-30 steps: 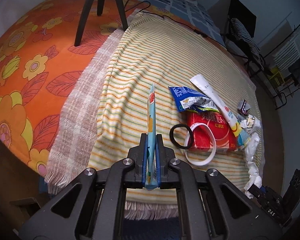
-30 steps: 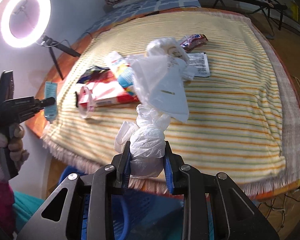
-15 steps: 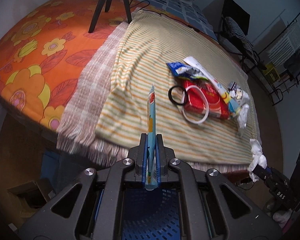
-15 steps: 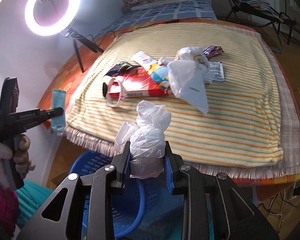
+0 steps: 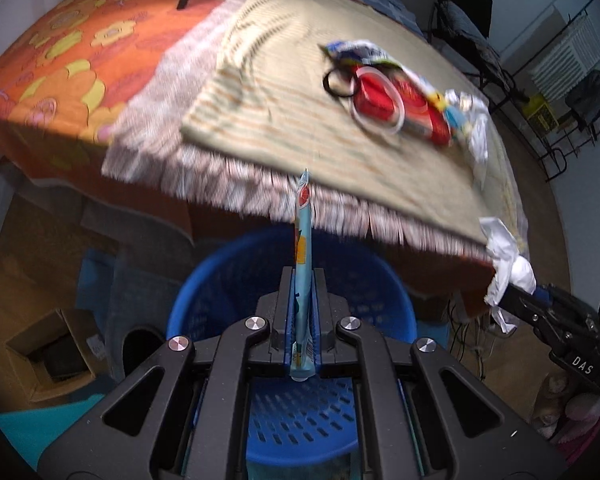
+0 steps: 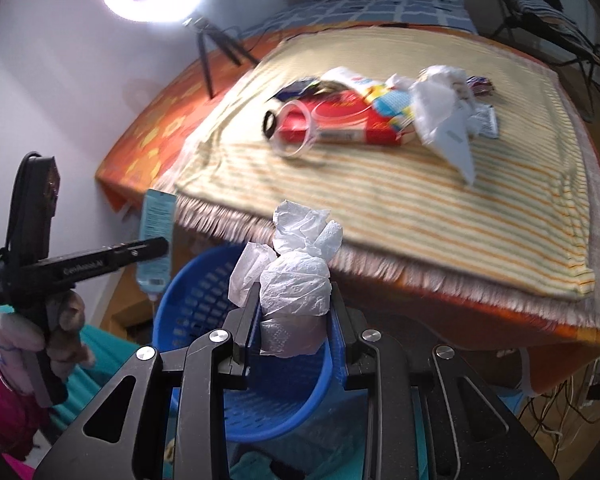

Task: Collect trash
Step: 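Carry the carton with the left tool while the right tool carries the bag over the basket, then open both tools to drop the carton and bag into the basket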

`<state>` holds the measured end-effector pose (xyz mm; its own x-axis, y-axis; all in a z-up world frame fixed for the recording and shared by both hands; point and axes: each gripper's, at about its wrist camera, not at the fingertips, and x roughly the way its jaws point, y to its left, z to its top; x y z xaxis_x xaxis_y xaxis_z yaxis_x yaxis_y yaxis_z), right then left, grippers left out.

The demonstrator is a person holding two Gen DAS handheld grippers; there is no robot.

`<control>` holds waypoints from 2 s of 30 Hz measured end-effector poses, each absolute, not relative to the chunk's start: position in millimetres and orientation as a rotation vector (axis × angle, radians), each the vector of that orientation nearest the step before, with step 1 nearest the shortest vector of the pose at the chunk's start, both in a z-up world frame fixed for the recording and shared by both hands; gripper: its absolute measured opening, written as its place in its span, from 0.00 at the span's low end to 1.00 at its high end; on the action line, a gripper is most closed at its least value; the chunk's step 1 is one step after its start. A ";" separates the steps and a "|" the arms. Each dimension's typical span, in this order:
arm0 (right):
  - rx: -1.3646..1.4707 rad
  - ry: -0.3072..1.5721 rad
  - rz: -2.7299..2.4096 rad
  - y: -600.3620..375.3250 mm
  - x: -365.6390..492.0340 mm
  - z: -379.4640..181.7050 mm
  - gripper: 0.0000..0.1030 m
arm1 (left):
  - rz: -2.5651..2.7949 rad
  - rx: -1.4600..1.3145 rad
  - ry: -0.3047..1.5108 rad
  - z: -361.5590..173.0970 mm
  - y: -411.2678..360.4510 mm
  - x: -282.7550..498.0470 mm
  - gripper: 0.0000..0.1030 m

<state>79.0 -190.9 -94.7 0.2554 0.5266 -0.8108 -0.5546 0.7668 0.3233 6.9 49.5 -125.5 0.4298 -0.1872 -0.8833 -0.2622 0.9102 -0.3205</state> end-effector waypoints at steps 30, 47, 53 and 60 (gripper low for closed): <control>-0.146 1.215 0.824 -153.7 23.4 -147.9 0.28 | 0.083 -0.351 1.254 -170.9 19.2 -40.0 0.05; -0.147 1.232 0.810 -149.9 28.6 -147.9 0.46 | 0.095 -0.361 1.272 -174.2 20.3 -36.8 0.05; -0.138 1.224 0.800 -152.3 32.6 -144.8 0.48 | 0.095 -0.368 1.269 -171.9 22.4 -35.2 0.05; -0.138 1.208 0.752 -158.8 39.4 -141.3 0.49 | 0.087 -0.371 1.267 -168.5 22.8 -33.6 0.28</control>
